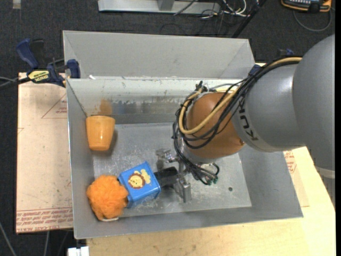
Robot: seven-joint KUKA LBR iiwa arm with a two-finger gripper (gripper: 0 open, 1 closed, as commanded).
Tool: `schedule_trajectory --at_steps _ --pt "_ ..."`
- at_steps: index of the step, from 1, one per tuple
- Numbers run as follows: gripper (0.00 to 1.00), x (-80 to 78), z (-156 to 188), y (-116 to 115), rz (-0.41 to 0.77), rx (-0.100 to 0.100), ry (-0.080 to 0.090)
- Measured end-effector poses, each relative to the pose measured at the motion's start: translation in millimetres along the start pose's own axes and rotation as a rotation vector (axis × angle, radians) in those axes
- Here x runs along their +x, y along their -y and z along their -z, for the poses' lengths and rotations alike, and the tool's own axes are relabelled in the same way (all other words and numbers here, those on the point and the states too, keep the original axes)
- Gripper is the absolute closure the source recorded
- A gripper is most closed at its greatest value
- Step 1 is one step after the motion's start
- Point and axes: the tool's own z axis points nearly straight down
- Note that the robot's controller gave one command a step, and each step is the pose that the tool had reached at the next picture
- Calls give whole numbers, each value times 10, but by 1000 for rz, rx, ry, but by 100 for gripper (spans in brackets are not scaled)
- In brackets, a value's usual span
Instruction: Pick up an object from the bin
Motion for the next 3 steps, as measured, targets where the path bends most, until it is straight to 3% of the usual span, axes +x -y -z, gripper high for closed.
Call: schedule_trajectory --at_steps 1,2,3 --pt "100 -163 -114 17 310 -4 12" --pt "100 -162 -114 17 310 -4 12" --pt "100 -126 330 78 336 -7 7"
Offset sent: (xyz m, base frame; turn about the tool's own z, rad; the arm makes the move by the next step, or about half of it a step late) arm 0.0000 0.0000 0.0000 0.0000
